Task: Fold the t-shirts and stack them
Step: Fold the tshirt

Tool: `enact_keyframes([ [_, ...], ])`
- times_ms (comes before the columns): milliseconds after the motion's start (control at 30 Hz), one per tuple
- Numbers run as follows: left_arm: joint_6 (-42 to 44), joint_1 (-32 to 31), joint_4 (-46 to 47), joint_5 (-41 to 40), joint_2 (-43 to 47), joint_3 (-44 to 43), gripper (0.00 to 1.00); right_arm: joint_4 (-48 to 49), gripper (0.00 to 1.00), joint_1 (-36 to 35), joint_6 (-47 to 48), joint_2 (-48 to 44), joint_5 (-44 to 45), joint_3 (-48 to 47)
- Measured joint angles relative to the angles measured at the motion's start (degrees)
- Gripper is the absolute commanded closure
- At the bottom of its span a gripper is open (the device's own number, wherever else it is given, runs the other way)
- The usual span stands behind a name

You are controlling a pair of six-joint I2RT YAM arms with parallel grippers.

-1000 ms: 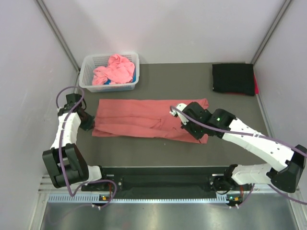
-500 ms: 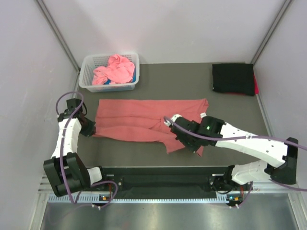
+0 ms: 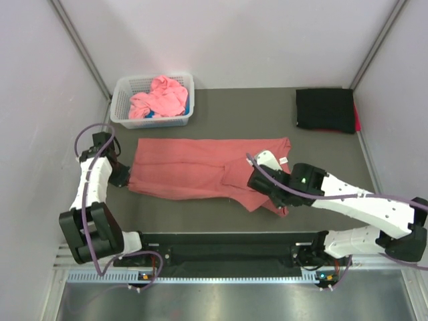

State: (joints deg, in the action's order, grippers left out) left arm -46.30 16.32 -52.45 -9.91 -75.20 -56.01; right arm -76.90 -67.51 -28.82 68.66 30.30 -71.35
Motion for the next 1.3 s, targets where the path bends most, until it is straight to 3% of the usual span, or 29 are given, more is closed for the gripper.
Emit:
enact_keyframes([
  [167, 0.11, 0.0, 1.97, 1.55, -3.3, -2.23, 1.0, 1.77, 1.0, 9.18, 5.42, 1.95, -0.24, -0.11],
  [833, 3.39, -3.72, 8.31, 5.38, -21.88, -11.04, 1.0, 15.98, 1.0, 25.42, 30.03, 19.02, -5.18, -2.4],
  [1300, 2.89, -4.04, 7.74, 2.08, -28.52, -18.01, 1.0, 21.7, 1.0, 31.1, 38.21, 27.36, -7.1, -5.01],
])
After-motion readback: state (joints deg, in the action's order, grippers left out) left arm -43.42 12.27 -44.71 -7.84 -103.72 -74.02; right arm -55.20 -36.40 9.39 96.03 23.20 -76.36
